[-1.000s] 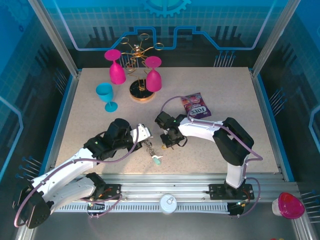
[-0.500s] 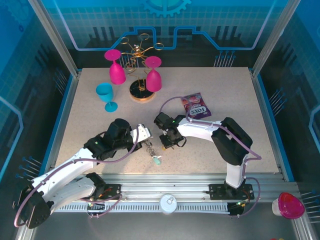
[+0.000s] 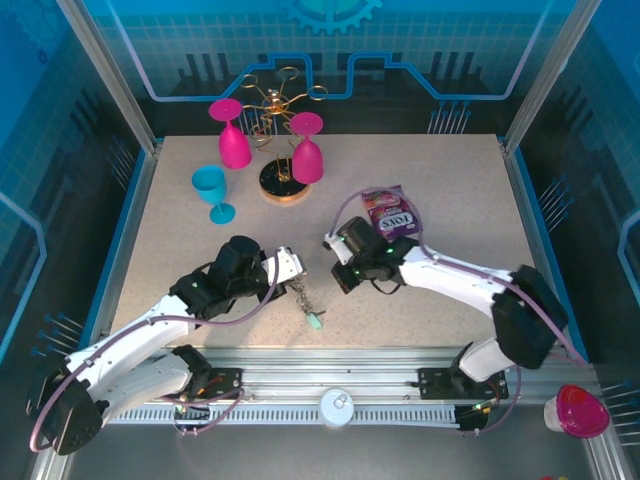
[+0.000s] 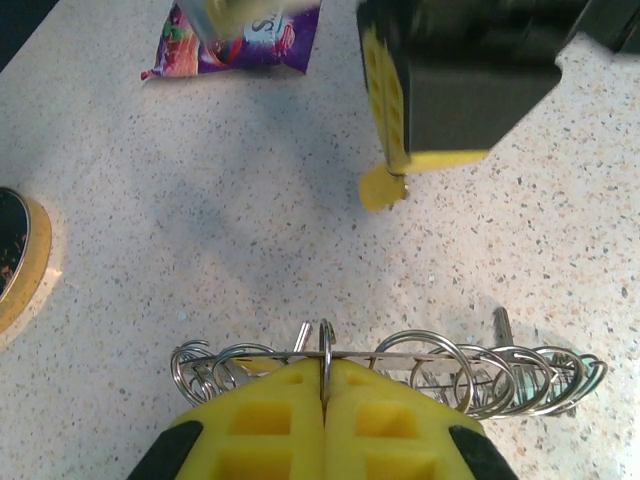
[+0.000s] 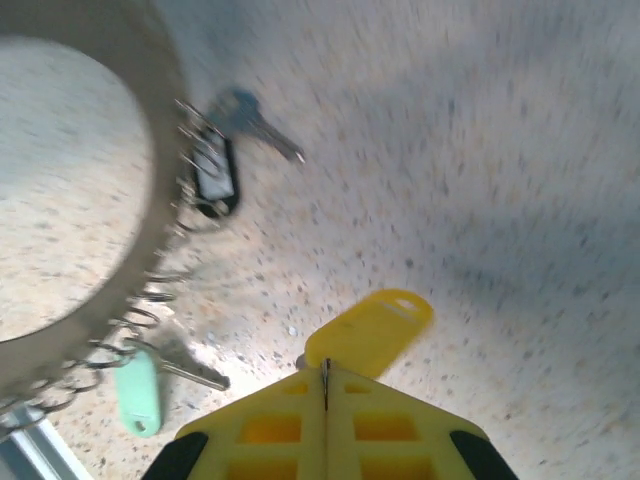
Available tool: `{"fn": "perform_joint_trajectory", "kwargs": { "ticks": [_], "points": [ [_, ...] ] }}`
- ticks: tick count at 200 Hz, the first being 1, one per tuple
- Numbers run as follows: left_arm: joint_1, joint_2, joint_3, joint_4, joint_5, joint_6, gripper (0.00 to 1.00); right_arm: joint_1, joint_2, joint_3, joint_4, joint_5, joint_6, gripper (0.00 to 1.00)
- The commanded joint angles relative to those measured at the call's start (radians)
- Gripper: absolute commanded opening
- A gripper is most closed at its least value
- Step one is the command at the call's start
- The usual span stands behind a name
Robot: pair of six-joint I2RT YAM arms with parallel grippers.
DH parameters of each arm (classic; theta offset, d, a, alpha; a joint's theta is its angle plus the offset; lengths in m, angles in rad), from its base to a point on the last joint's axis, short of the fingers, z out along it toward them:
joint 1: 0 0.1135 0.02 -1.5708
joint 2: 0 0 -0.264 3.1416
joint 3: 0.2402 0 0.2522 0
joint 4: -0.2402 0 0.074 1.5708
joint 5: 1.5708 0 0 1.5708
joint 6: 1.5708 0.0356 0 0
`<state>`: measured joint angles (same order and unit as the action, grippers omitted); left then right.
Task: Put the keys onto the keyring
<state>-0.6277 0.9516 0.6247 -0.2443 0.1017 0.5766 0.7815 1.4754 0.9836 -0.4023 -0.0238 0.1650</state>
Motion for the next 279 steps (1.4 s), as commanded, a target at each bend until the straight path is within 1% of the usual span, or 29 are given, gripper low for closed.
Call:
{"fn": "perform_joint_trajectory", "kwargs": {
  "ticks": [1, 16, 30, 43, 89, 100, 125, 162, 196, 244, 279],
  "points": [
    [-0.004, 0.018, 0.003, 0.094, 0.033, 0.029, 0.00, -0.048, -0.070, -0.041, 0.137, -0.203, -0.243, 0.00],
    [-0.004, 0.018, -0.007, 0.135, 0.033, 0.035, 0.00, -0.098, -0.106, -0.071, 0.197, -0.362, -0.303, 0.00],
    [-0.004, 0.017, -0.015, 0.160, 0.033, 0.041, 0.00, -0.126, -0.137, -0.098, 0.264, -0.455, -0.344, 0.00],
    [-0.004, 0.016, -0.020, 0.171, 0.040, 0.050, 0.00, -0.133, -0.156, -0.130, 0.283, -0.556, -0.407, 0.00],
    [-0.004, 0.025, -0.026, 0.204, 0.089, 0.064, 0.00, -0.126, -0.150, -0.109, 0.248, -0.644, -0.462, 0.00],
    [-0.005, 0.028, -0.027, 0.207, 0.100, 0.062, 0.00, -0.119, -0.146, -0.079, 0.243, -0.648, -0.464, 0.00],
    [-0.011, 0.034, -0.026, 0.209, 0.111, 0.060, 0.00, -0.096, -0.142, -0.071, 0.250, -0.645, -0.476, 0.00],
    [-0.018, 0.037, -0.028, 0.211, 0.118, 0.061, 0.00, -0.073, -0.136, -0.053, 0.247, -0.609, -0.499, 0.00],
    [-0.021, 0.038, -0.027, 0.216, 0.124, 0.064, 0.00, -0.052, -0.122, -0.039, 0.267, -0.560, -0.493, 0.00],
    [-0.022, 0.037, -0.026, 0.214, 0.127, 0.062, 0.00, -0.018, -0.096, -0.026, 0.273, -0.441, -0.495, 0.00],
    [-0.023, 0.035, -0.022, 0.209, 0.131, 0.058, 0.00, -0.011, -0.088, -0.027, 0.294, -0.389, -0.478, 0.00]
  ]
}}
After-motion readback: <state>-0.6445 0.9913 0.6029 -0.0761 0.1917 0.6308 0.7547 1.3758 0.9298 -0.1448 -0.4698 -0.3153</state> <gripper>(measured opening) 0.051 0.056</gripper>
